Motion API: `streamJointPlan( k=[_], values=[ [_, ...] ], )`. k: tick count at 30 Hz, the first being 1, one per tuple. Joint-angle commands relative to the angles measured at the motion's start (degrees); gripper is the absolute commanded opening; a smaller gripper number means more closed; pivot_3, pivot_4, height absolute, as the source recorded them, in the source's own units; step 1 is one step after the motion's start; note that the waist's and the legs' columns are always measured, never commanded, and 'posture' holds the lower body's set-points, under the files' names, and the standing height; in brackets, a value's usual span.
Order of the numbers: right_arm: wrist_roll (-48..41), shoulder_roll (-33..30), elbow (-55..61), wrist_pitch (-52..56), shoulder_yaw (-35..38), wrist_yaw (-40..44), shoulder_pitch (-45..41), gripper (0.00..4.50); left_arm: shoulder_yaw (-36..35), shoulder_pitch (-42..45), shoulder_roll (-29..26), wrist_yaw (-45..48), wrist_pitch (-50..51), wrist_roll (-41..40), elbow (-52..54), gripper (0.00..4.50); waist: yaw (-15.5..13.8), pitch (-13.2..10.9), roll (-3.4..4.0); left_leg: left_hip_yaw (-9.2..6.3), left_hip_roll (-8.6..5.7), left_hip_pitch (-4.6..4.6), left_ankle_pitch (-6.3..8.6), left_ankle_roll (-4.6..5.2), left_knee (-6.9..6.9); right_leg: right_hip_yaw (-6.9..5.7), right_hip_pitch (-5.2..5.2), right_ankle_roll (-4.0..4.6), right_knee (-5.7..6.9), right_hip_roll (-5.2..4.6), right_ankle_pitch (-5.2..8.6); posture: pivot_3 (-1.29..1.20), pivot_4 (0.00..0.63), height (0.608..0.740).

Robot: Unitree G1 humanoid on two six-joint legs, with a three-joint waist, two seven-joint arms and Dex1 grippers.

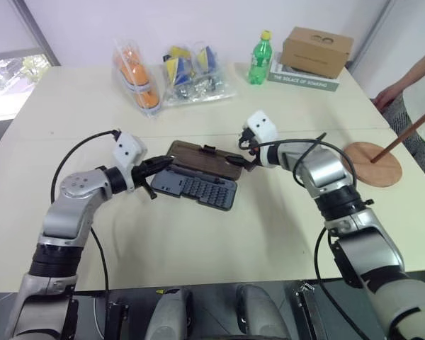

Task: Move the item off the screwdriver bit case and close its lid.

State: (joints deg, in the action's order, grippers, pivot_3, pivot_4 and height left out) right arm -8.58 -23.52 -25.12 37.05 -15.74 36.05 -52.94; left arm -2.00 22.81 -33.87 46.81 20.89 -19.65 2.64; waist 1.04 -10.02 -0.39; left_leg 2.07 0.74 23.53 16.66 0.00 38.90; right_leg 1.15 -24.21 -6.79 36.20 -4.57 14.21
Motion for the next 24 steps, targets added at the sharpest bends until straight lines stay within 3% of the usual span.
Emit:
streamJointPlan(
  k=[1, 16, 19, 24],
  values=[
    [2.77, 0.7, -5.17, -5.21, -0.04, 1.83, -3.44, 4.48, -1.88, -0.84, -0.5, -0.97, -0.56, -0.25, 3.2, 0.0, 0.08, 0.0, 0.0, 0.0, 0.01, 0.0, 0.0, 0.0, 0.0, 0.0, -0.02, 0.0, 0.01, 0.0, 0.0, 0.0, 0.15, 0.74],
    [8.46, 3.82, -18.98, -14.53, 1.33, 5.36, -5.5, 4.48, -3.77, -4.0, -1.51, -3.02, 3.1, -2.2, 9.39, 0.0, 0.14, 0.0, 0.01, -0.01, 0.03, 0.0, -0.02, -0.03, 0.0, 0.0, -0.03, 0.01, 0.05, -0.01, 0.0, 0.0, 0.15, 0.74],
    [9.38, 4.03, -19.25, -15.45, 1.12, 5.76, -5.39, 3.66, -3.67, -3.97, -1.56, -3.21, 3.31, -2.27, 9.64, 0.0, 0.14, 0.0, 0.01, -0.01, 0.02, 0.0, -0.02, -0.04, 0.0, 0.0, -0.04, 0.01, 0.05, -0.01, 0.0, 0.0, 0.15, 0.74],
    [10.44, 4.4, -19.18, -15.36, 1.05, 6.66, -4.98, 1.18, -3.36, -3.8, -1.53, -3.32, 3.28, -2.06, 9.58, 0.0, 0.14, 0.0, 0.01, -0.01, 0.02, 0.0, -0.02, -0.05, 0.0, 0.0, -0.03, 0.01, 0.05, -0.02, -0.01, 0.0, 0.15, 0.74]
  ],
)
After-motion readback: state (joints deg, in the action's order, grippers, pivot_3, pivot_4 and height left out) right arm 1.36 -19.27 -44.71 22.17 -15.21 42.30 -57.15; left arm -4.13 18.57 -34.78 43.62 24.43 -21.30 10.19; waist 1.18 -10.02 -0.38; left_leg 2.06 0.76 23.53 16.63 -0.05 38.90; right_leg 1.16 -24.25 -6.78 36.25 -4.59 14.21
